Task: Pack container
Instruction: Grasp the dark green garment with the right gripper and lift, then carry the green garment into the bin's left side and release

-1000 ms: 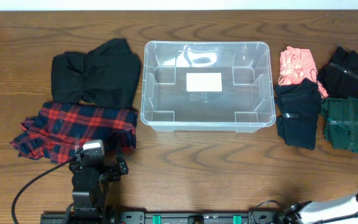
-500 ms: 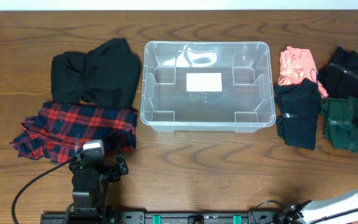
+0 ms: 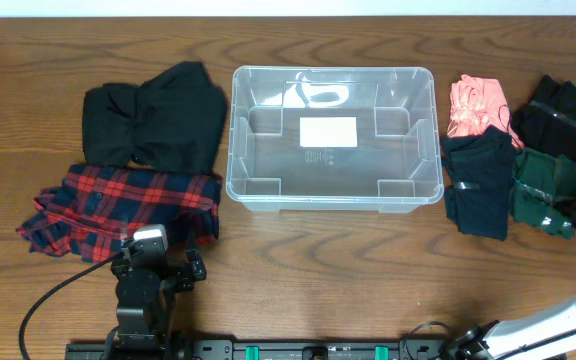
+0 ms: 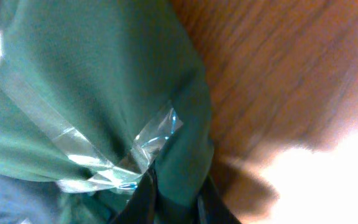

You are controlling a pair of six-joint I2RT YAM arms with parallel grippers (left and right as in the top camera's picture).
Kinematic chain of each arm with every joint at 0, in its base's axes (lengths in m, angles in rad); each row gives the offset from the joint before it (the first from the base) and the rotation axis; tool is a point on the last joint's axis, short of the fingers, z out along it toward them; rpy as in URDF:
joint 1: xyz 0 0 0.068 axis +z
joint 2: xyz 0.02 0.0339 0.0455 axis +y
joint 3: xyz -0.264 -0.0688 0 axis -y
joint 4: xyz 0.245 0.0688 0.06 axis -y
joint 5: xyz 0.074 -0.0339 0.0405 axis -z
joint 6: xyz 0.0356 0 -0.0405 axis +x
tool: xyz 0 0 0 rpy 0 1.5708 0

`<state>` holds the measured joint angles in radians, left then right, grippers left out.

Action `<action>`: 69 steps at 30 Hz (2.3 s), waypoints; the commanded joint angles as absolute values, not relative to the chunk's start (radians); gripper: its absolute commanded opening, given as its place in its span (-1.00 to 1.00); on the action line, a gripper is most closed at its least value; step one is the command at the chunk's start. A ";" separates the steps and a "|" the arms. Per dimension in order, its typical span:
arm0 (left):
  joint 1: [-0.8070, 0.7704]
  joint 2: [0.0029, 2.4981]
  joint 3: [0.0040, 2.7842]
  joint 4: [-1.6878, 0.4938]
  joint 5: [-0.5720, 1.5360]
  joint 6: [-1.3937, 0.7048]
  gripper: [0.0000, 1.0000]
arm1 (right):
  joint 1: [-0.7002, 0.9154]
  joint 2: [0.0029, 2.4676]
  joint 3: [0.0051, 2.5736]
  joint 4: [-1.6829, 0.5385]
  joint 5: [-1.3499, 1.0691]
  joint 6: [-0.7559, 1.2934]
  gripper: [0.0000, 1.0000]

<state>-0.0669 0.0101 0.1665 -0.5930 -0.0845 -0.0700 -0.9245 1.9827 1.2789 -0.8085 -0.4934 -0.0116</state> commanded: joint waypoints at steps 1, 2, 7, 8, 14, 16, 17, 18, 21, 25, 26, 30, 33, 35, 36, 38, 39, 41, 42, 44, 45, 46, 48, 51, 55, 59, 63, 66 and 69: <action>-0.062 0.003 0.153 -0.588 -0.089 -0.056 0.96 | -0.916 1.859 1.275 -0.823 -0.636 0.058 -0.94; -0.062 0.003 0.153 -0.588 -0.089 -0.056 0.96 | -0.910 1.796 1.275 -0.831 -0.669 0.085 -0.97; -0.062 0.003 0.153 -0.588 -0.089 -0.056 0.96 | -0.831 1.546 1.275 -0.878 -0.780 0.177 -0.97; -0.062 0.003 0.153 -0.588 -0.089 -0.056 0.96 | -0.802 1.495 1.275 -0.892 -0.792 0.192 -0.97; -0.062 0.003 0.153 -0.588 -0.089 -0.056 0.96 | -0.487 1.239 1.275 -0.907 -0.788 0.307 -0.98; -0.062 0.003 0.153 -0.588 -0.089 -0.057 0.96 | -0.337 1.196 1.275 -0.856 -0.757 0.381 -0.97; -0.062 0.003 0.153 -0.588 -0.089 -0.056 0.96 | -0.254 1.185 1.275 -0.824 -0.713 0.437 -0.97; -0.062 0.003 0.153 -0.588 -0.089 -0.056 0.96 | -0.189 1.183 1.275 -0.801 -0.665 0.486 -0.97; -0.062 0.003 0.153 -0.588 -0.089 -0.056 0.96 | 0.018 1.204 1.271 -0.726 -0.485 0.675 -0.97; -0.062 0.003 0.153 -0.588 -0.089 -0.056 0.96 | 0.254 1.306 1.246 -0.585 -0.323 0.916 -0.97; -0.062 0.003 0.153 -0.588 -0.089 -0.056 0.96 | 0.287 1.335 1.243 -0.560 -0.310 0.947 -0.97; -0.062 0.003 0.153 -0.588 -0.089 -0.056 0.96 | 0.398 1.521 1.241 -0.413 -0.288 1.066 -0.97; -0.062 0.003 0.153 -0.588 -0.089 -0.056 0.96 | 0.438 1.667 1.241 -0.263 -0.328 1.157 -0.97; -0.062 0.003 0.153 -0.588 -0.089 -0.056 0.96 | 0.465 1.760 1.241 -0.126 -0.360 1.187 -0.97; -0.062 0.003 0.153 -0.588 -0.089 -0.056 0.96 | 0.476 1.802 1.241 -0.071 -0.376 1.226 -0.97; -0.062 0.003 0.153 -0.588 -0.089 -0.056 0.96 | 0.487 1.861 1.241 -0.014 -0.378 1.295 -0.97; -0.062 0.003 0.153 -0.588 -0.089 -0.056 0.96 | 0.492 1.887 1.241 0.009 -0.373 1.312 -0.97; -0.062 0.003 0.153 -0.588 -0.089 -0.056 0.96 | 0.497 1.932 1.241 0.063 -0.367 1.312 -0.98; -0.062 0.003 0.153 -0.588 -0.089 -0.056 0.96 | 0.499 1.951 1.241 0.081 -0.372 1.312 -0.97; -0.062 0.003 0.153 -0.588 -0.089 -0.056 0.96 | 0.501 1.975 1.241 0.093 -0.395 1.312 -0.97; -0.062 0.003 0.153 -0.588 -0.089 -0.056 0.96 | 0.502 1.981 1.241 0.088 -0.405 1.310 -0.93; -0.062 0.003 0.153 -0.588 -0.089 -0.056 0.96 | 0.502 1.982 1.241 0.076 -0.411 1.291 -0.88; -0.062 0.003 0.153 -0.588 -0.089 -0.056 0.96 | 0.500 1.974 1.241 0.071 -0.419 1.236 -0.60; -0.062 0.003 0.153 -0.588 -0.089 -0.056 0.96 | 0.492 1.946 1.242 0.059 -0.418 1.110 -0.11; -0.062 0.003 0.153 -0.588 -0.089 -0.056 0.96 | 0.463 1.872 1.242 -0.035 -0.388 0.937 0.42; -0.062 0.003 0.153 -0.588 -0.089 -0.056 0.96 | 0.383 1.734 1.242 -0.223 -0.317 0.776 0.32; -0.062 0.003 0.153 -0.588 -0.089 -0.056 0.96 | 0.229 1.549 1.242 -0.420 -0.311 0.645 0.18; -0.062 0.003 0.153 -0.588 -0.089 -0.056 0.96 | 0.057 1.431 1.242 -0.565 -0.311 0.575 0.35; -0.062 0.003 0.153 -0.588 -0.089 -0.056 0.96 | -0.178 1.370 1.242 -0.695 -0.327 0.479 0.63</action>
